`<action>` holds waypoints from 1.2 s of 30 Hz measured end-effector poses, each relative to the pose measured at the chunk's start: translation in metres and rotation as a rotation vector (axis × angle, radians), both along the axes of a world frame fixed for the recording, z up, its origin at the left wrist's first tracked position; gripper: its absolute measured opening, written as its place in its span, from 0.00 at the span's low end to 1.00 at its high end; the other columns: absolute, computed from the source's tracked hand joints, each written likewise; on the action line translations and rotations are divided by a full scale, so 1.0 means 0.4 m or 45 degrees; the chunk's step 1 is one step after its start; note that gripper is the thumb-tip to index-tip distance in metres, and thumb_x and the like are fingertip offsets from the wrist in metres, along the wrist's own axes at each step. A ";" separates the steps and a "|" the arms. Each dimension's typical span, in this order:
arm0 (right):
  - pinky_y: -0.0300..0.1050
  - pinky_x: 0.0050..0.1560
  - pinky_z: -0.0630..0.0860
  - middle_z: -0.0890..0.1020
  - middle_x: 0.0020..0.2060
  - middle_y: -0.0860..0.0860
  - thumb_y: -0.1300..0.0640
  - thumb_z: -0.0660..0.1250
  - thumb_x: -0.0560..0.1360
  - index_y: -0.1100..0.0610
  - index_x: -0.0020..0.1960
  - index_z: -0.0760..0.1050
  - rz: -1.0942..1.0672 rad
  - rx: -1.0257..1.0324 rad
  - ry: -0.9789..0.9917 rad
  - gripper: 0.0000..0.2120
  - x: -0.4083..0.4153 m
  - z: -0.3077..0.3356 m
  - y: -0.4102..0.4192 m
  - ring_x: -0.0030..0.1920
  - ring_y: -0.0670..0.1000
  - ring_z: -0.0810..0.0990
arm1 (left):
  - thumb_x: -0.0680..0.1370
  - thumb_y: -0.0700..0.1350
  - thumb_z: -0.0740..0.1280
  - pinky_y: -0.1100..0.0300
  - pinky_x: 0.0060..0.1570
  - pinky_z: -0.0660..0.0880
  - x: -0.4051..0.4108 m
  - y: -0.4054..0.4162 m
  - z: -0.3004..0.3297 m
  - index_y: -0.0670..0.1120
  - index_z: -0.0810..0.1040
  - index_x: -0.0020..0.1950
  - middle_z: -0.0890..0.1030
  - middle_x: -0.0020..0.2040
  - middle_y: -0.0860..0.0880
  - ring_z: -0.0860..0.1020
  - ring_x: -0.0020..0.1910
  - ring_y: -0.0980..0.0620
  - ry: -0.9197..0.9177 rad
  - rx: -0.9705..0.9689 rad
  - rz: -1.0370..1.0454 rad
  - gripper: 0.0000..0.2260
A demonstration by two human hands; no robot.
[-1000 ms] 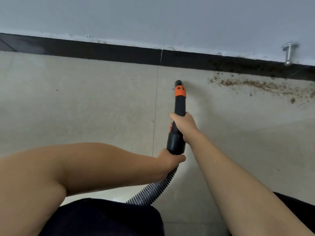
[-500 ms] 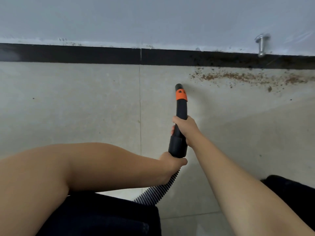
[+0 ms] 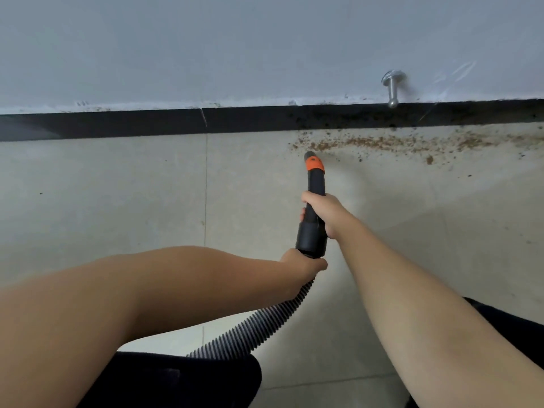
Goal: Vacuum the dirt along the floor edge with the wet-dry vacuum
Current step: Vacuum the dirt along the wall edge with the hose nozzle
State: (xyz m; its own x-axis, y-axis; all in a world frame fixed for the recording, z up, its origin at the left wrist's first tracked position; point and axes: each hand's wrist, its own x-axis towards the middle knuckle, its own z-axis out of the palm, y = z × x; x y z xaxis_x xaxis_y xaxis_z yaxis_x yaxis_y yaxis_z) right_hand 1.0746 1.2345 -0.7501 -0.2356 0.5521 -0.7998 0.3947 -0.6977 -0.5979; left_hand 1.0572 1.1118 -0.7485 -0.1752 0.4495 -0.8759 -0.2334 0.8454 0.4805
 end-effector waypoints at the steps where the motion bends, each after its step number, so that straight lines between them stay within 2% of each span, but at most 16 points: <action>1: 0.40 0.29 0.75 0.75 0.29 0.54 0.63 0.64 0.74 0.59 0.45 0.68 0.079 -0.014 0.012 0.04 -0.012 0.004 0.000 0.26 0.51 0.74 | 0.72 0.40 0.69 0.58 0.37 0.70 0.003 0.000 -0.001 0.44 0.71 0.44 0.73 0.36 0.46 0.71 0.33 0.48 0.012 -0.009 0.043 0.07; 4: 0.39 0.27 0.74 0.75 0.29 0.54 0.64 0.64 0.74 0.60 0.46 0.69 0.194 -0.030 0.068 0.04 -0.060 0.013 -0.007 0.26 0.51 0.74 | 0.72 0.40 0.69 0.58 0.37 0.70 -0.016 0.001 -0.004 0.42 0.71 0.46 0.73 0.36 0.45 0.71 0.32 0.48 0.089 -0.040 0.159 0.08; 7: 0.40 0.27 0.74 0.75 0.29 0.54 0.64 0.64 0.74 0.61 0.48 0.69 0.130 -0.038 0.108 0.05 -0.065 0.004 -0.002 0.26 0.51 0.74 | 0.72 0.40 0.69 0.59 0.36 0.71 -0.027 0.010 -0.003 0.42 0.71 0.46 0.73 0.34 0.45 0.71 0.30 0.49 0.145 -0.067 0.150 0.07; 11: 0.44 0.32 0.75 0.75 0.30 0.54 0.63 0.64 0.74 0.59 0.45 0.68 -0.029 -0.038 0.047 0.04 0.046 -0.007 0.042 0.27 0.52 0.74 | 0.73 0.40 0.69 0.60 0.32 0.72 0.041 0.047 0.003 0.40 0.72 0.51 0.73 0.34 0.45 0.72 0.30 0.50 0.106 -0.060 -0.020 0.11; 14: 0.43 0.32 0.75 0.74 0.30 0.54 0.63 0.63 0.74 0.58 0.43 0.68 -0.144 -0.014 -0.025 0.04 0.148 -0.012 0.097 0.27 0.51 0.74 | 0.72 0.41 0.70 0.60 0.34 0.72 0.121 0.101 -0.002 0.41 0.72 0.51 0.74 0.35 0.46 0.72 0.31 0.50 0.097 -0.035 -0.102 0.11; 18: 0.43 0.31 0.75 0.74 0.29 0.53 0.63 0.63 0.74 0.58 0.42 0.68 -0.198 0.039 -0.087 0.04 0.209 -0.010 0.162 0.27 0.51 0.73 | 0.71 0.42 0.70 0.58 0.38 0.72 0.189 0.165 -0.003 0.43 0.73 0.49 0.75 0.37 0.46 0.74 0.35 0.48 0.160 0.031 -0.078 0.10; 21: 0.43 0.32 0.75 0.74 0.30 0.53 0.63 0.63 0.73 0.58 0.43 0.68 -0.072 0.008 -0.071 0.04 0.212 -0.010 0.154 0.26 0.51 0.73 | 0.71 0.42 0.70 0.58 0.36 0.71 0.232 0.150 -0.007 0.44 0.72 0.47 0.74 0.35 0.47 0.72 0.33 0.48 0.187 0.011 0.021 0.08; 24: 0.42 0.29 0.74 0.74 0.29 0.54 0.64 0.64 0.73 0.59 0.46 0.69 0.172 -0.024 -0.007 0.05 0.171 -0.018 0.100 0.26 0.51 0.73 | 0.71 0.42 0.69 0.60 0.33 0.70 0.249 0.103 -0.020 0.43 0.72 0.52 0.73 0.36 0.47 0.72 0.32 0.49 0.204 -0.047 0.229 0.12; 28: 0.43 0.32 0.75 0.74 0.29 0.54 0.64 0.64 0.73 0.58 0.44 0.68 0.398 -0.086 0.102 0.05 0.117 -0.027 0.044 0.27 0.52 0.73 | 0.71 0.41 0.70 0.60 0.35 0.70 0.242 0.045 -0.043 0.43 0.72 0.49 0.74 0.37 0.46 0.72 0.34 0.49 0.254 -0.052 0.402 0.10; 31: 0.43 0.33 0.75 0.75 0.29 0.54 0.63 0.64 0.73 0.58 0.45 0.69 0.377 -0.071 0.117 0.05 0.132 -0.048 0.055 0.27 0.52 0.74 | 0.71 0.43 0.71 0.57 0.37 0.74 0.230 0.050 -0.060 0.43 0.73 0.47 0.76 0.37 0.45 0.74 0.34 0.48 0.172 -0.024 0.334 0.10; 34: 0.43 0.31 0.74 0.73 0.29 0.54 0.64 0.64 0.73 0.58 0.45 0.68 0.158 -0.025 0.078 0.05 0.195 -0.060 0.091 0.26 0.52 0.73 | 0.72 0.44 0.72 0.55 0.43 0.79 0.223 0.080 -0.058 0.42 0.75 0.51 0.78 0.37 0.45 0.77 0.36 0.48 0.014 0.032 0.153 0.13; 36: 0.43 0.31 0.74 0.73 0.29 0.53 0.64 0.64 0.73 0.58 0.44 0.68 0.008 -0.011 0.047 0.05 0.239 -0.054 0.124 0.26 0.51 0.73 | 0.72 0.45 0.72 0.55 0.44 0.79 0.226 0.110 -0.051 0.42 0.74 0.53 0.78 0.38 0.45 0.77 0.37 0.48 -0.029 0.070 0.018 0.13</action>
State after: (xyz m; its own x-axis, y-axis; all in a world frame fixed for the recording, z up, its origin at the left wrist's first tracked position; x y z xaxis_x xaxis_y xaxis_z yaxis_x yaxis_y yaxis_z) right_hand 1.1704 1.2841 -0.7719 -0.2684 0.5437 -0.7952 0.3768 -0.7005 -0.6061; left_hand 1.1474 1.1560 -0.7691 -0.1620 0.4947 -0.8538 -0.2567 0.8144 0.5205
